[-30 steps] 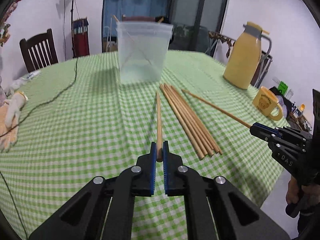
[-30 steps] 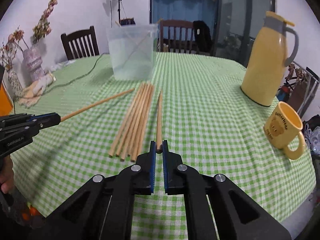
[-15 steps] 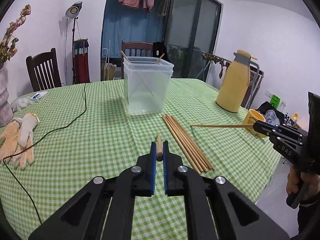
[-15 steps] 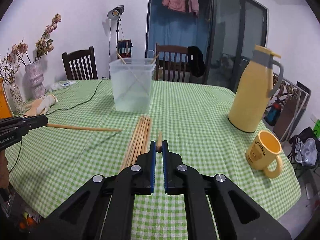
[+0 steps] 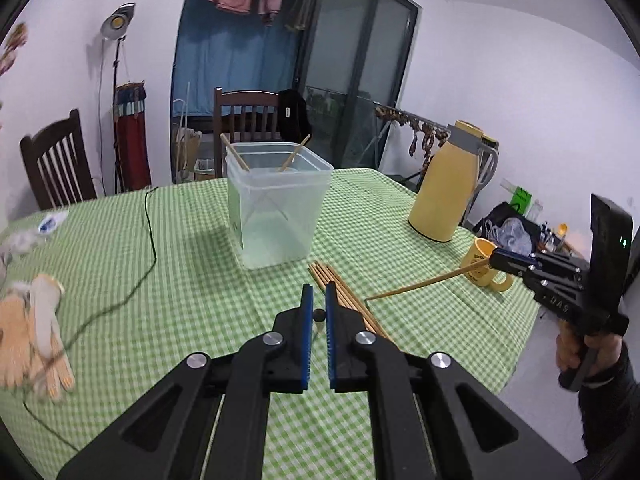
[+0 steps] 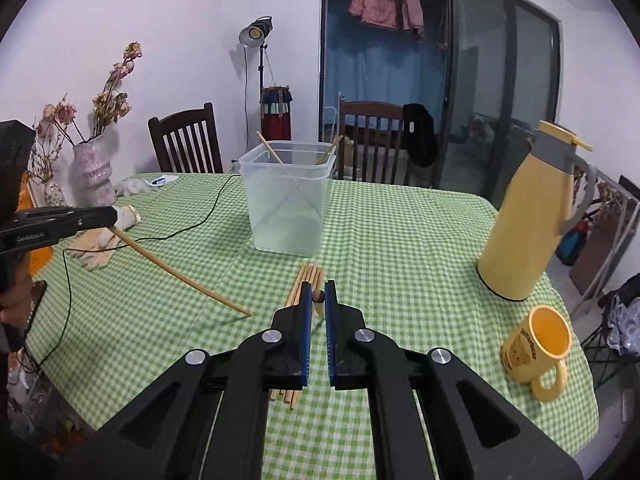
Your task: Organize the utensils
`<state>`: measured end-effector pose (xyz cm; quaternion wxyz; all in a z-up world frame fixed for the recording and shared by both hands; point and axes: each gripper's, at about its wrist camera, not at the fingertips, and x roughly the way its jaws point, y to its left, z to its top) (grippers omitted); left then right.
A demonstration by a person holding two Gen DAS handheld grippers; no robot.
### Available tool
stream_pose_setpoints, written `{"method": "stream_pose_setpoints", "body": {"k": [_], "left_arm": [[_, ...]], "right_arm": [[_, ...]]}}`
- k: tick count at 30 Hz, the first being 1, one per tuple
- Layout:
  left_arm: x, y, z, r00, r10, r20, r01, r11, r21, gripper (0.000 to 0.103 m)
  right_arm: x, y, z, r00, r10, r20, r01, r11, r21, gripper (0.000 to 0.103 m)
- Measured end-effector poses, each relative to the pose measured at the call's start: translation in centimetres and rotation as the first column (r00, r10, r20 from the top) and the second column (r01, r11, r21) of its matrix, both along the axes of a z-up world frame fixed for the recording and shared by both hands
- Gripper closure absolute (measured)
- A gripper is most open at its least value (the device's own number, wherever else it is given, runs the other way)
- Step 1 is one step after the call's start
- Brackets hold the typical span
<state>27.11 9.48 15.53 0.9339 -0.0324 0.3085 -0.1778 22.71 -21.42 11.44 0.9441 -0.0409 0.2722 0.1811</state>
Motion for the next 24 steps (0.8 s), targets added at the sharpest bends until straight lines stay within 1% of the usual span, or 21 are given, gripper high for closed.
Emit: {"method": "stream_pose_setpoints", "body": {"k": [2,5,10,14,20,22,24], "left_arm": [[1.4,0.0,0.6,1.0,-0.004,-0.015,0.004,1.0,0.005,0.1],[3.1,-0.2,1.6,0.999,-0.015,-0.03,0.015,1.0,0.009,0.1],[5.1,-1.7,2.7,0.997,-0.054,-0.049,0.057,0.997,0.057,0.1],[6.1,-2.7,3.1,0.996,-0.073,-0.057,0.077,0.994,0.079,0.1],[7.8,-3.1,3.3,0.995,-0.07,-0.07,0.075,0.995,0.073,0.1],[8.3,-3.2,3.4,0.994,-0.069,-0.079,0.075,0.994,0.073,0.1],[8.7,-3.2,3.8,0.995,-0.068,-0.077,0.075,0.993,0.088,0.1]], "right_arm": [[1.3,-0.5,0.5,0.999,0.017,-0.032,-0.016,1.0,0.026,0.097],[2.7,-1.1,1.6,0.998,0.035,-0.053,-0.032,0.998,0.059,0.097],[4.8,-1.9,3.2,0.994,0.067,-0.087,-0.061,0.995,0.075,0.097],[5.9,-1.8,3.6,0.992,0.078,-0.1,-0.074,0.996,0.041,0.097],[7.6,-1.4,3.7,0.989,0.088,-0.116,-0.088,0.996,0.006,0.097],[8.0,-1.3,3.8,0.987,0.097,-0.124,-0.097,0.995,0.008,0.097],[8.4,-1.2,4.4,0.988,0.104,-0.115,-0.105,0.994,-0.001,0.097]]}}
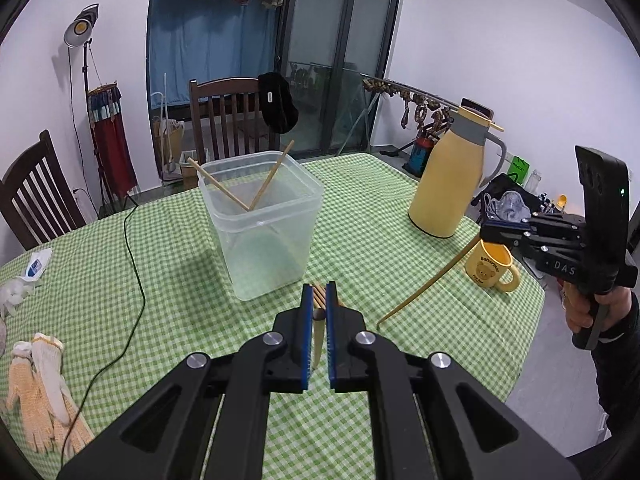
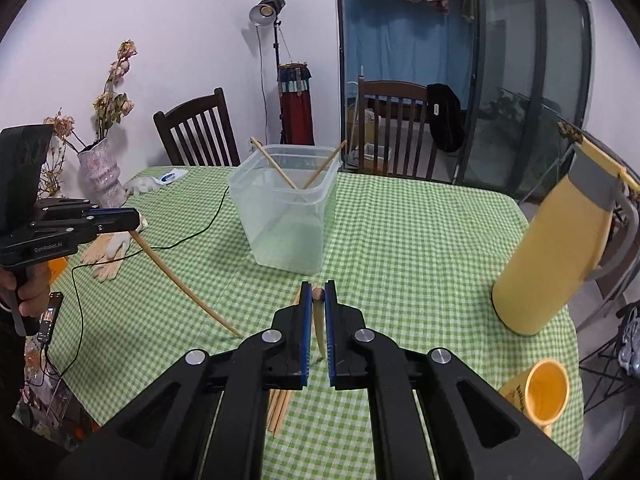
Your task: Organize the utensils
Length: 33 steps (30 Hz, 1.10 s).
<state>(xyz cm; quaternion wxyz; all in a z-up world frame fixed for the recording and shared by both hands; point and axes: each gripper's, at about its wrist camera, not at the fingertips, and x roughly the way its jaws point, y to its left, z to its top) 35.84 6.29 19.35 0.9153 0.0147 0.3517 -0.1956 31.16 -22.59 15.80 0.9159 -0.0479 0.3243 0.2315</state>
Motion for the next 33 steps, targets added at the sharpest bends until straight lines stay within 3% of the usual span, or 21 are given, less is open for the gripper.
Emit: {"method": "stream_pose_setpoints", "body": {"k": [3,7,13,15,18,21,24,30,33], "left_arm": [[0.4,-0.1,2.1,0.999,-0.016,0.033,0.016,1.0,0.004,0.1],[1.2,0.1,7.9,0.991,-0.015,0.133,0.019,0.999,-0.034,0.1],[2.8,1.1,18.3,0.944,0.051,0.325,-0.016,0.994,-0.109,0.1],[4.1,1.6,20.7,0.93,0.089,0.356,-0.041,0.989,-0.14,0.1],[7.3,3.4,22.3,0.923,0.155,0.351,-0.079,0.972,-0.22,0.1],[10.8,5.5,21.4,0.929,0.214,0.303,-0.107,0.937,-0.333,0.1],[14.9,7.3,18.1,0.932,0.292,0.217,-0.181,0.891,-0.417,0.1],[22.8,8.2,7.6,0.946,0.323,-0.027,-0.292,0.812,-0.505,0.1],[24.8,8.2,2.9,0.945,0.308,-0.112,-0.32,0.792,-0.519,0.1]], "right_arm": [[0.3,0.0,1.9,0.999,0.016,0.046,-0.017,1.0,0.007,0.097],[0.7,0.2,5.5,0.991,0.033,0.13,-0.039,0.998,0.044,0.097],[2.6,0.2,15.1,0.95,0.017,0.313,-0.064,0.988,0.142,0.097],[3.9,0.8,17.7,0.936,0.015,0.351,-0.078,0.983,0.165,0.097],[6.0,1.8,19.3,0.927,0.007,0.374,-0.079,0.981,0.177,0.097],[10.0,2.8,19.1,0.943,0.024,0.333,-0.105,0.968,0.229,0.097],[13.2,3.3,17.1,0.957,0.045,0.287,-0.128,0.952,0.278,0.097],[19.4,5.9,10.4,0.995,0.063,0.076,-0.084,0.947,0.31,0.097],[21.7,6.9,7.1,0.998,0.061,-0.028,-0.049,0.945,0.324,0.097]]}}
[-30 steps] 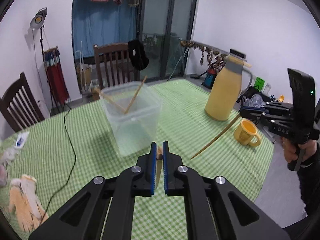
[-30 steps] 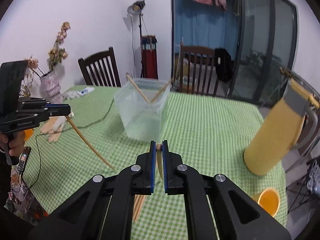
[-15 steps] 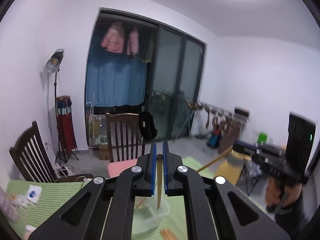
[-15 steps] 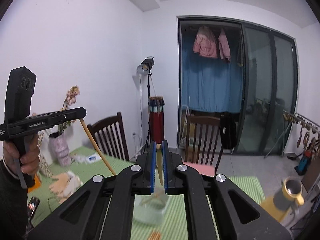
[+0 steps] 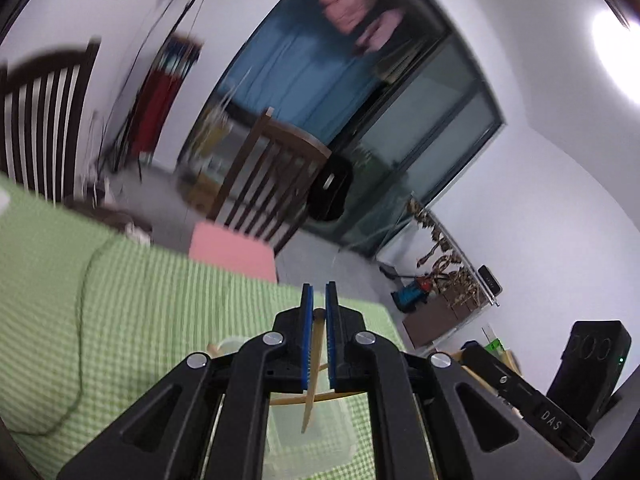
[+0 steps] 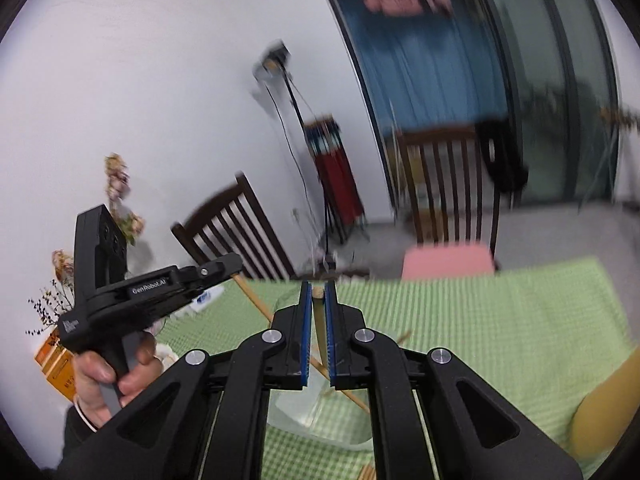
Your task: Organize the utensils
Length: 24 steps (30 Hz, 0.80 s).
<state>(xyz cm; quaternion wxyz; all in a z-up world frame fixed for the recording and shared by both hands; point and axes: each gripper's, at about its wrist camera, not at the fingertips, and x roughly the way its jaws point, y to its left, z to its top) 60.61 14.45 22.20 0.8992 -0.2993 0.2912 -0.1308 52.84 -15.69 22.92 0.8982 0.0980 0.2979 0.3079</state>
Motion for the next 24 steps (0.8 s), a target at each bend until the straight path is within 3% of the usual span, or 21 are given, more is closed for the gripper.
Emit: {"method": "stream_pose_setpoints", "body": {"k": [3,7,9,14,17,18,21,24], "left_arm": [[0.8,-0.2,-3.4,0.999,-0.019,-0.037,0.019,1.0,0.018,0.1],[0.5,0.8,-5.5,1.0,-0.01,-0.022,0.01,1.0,-0.007,0.1],[0.5,0.9,-5.9,1.0,-0.016,-0.019,0.017,1.0,0.01,0.1],[-0.2,0.1,-6.1,0.999,-0.05,-0.016,0.051,0.986,0.156,0.099],[-1.0,0.2,-5.9,0.999,-0.029,-0.014,0.031,0.978,0.206,0.088],[-1.4,0.3,-5.8,1.0,-0.019,-0.009,0.02,0.977,0.213,0.081],[-2.8,0.7,-5.2,1.0,-0.014,0.012,0.011,0.972,0.234,0.077],[-4.1,0.6,-4.1,0.999,0.021,0.035,-0.031,0.947,0.318,0.069]], "right_arm": [[2.1,0.5,-3.2,0.996,-0.01,-0.093,0.011,1.0,0.015,0.097],[4.3,0.7,-6.6,0.979,-0.032,-0.201,0.039,0.999,0.031,0.097],[4.7,1.2,-7.5,0.973,-0.067,-0.22,0.064,0.998,-0.02,0.095],[4.7,2.1,-8.1,0.972,-0.134,-0.195,0.113,0.987,-0.119,0.089],[4.1,2.5,-7.9,0.975,-0.15,-0.162,0.121,0.978,-0.172,0.053],[3.8,2.6,-7.6,0.978,-0.158,-0.138,0.131,0.973,-0.19,0.053],[3.0,2.3,-6.9,0.981,-0.169,-0.093,0.145,0.964,-0.221,0.052],[2.2,1.5,-6.4,0.981,-0.179,-0.07,0.159,0.961,-0.224,0.05]]}}
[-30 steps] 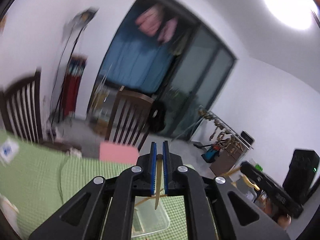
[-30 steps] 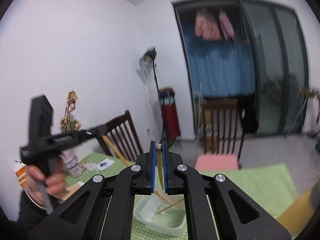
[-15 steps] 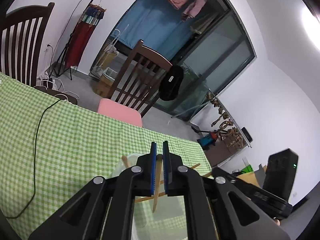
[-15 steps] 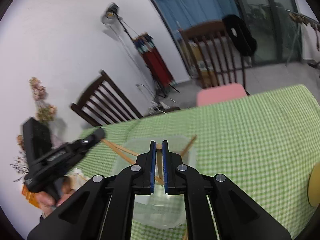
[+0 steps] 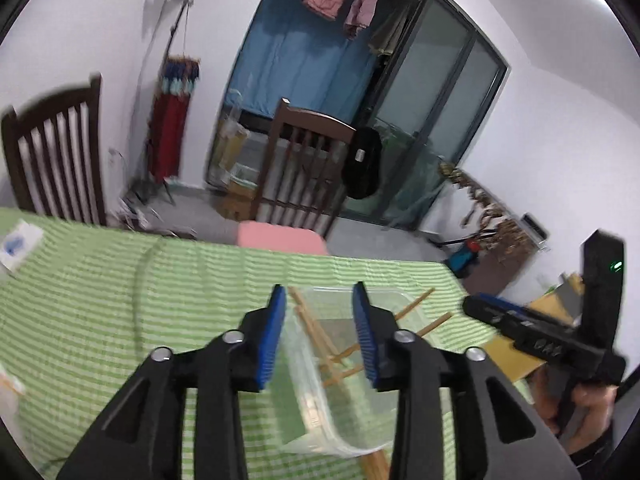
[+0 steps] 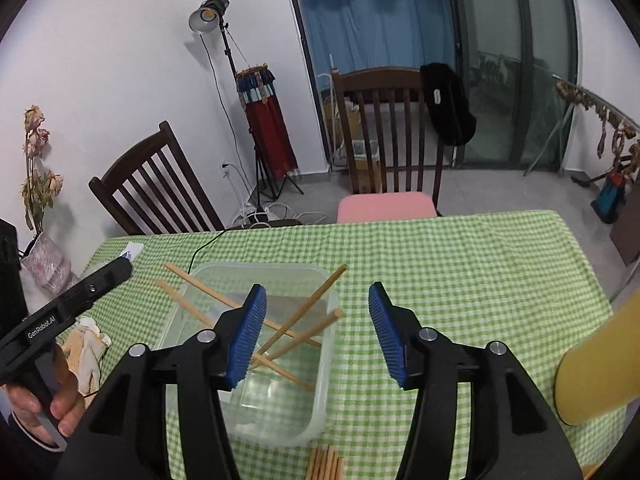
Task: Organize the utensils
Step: 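Open both tools over the clear container, releasing the chopsticks inside, then withdraw both open tools from the container back toward the chopstick row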
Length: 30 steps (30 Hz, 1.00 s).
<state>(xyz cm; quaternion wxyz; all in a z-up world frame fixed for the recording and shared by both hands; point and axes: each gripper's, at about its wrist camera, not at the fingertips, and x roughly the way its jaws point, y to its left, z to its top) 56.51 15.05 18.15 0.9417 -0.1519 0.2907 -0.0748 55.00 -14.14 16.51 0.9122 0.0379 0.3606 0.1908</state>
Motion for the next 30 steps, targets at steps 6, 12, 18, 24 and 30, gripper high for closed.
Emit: {"method": "stream_pose_setpoints", "body": {"k": [6,12,18,24,30], "left_arm": [[-3.9,0.1,3.1,0.998,0.007,0.067,-0.013,0.997,0.075,0.058],[-8.7,-0.3,4.8,0.994,0.006,0.112,-0.026,0.983,0.179,0.044],[-13.9,-0.4,5.4,0.991,-0.012,0.137,-0.019,0.975,0.219,0.04],[-18.1,-1.1,5.8,0.987,0.013,0.158,-0.057,0.96,0.275,0.026],[-22.0,-2.9,5.4,0.985,0.019,0.173,-0.074,0.944,0.322,0.016]], "right_arm": [[-2.5,-2.1,1.4,0.998,-0.028,0.052,0.03,0.999,-0.044,0.045],[-6.3,-4.7,3.1,0.991,-0.046,0.124,0.059,0.994,-0.097,0.038],[-9.8,-6.8,3.6,0.984,-0.048,0.172,0.069,0.99,-0.119,0.035],[-13.1,-8.1,3.6,0.98,-0.033,0.194,0.062,0.987,-0.145,0.035],[-16.9,-9.0,3.6,0.966,-0.013,0.257,0.056,0.985,-0.164,0.026]]}}
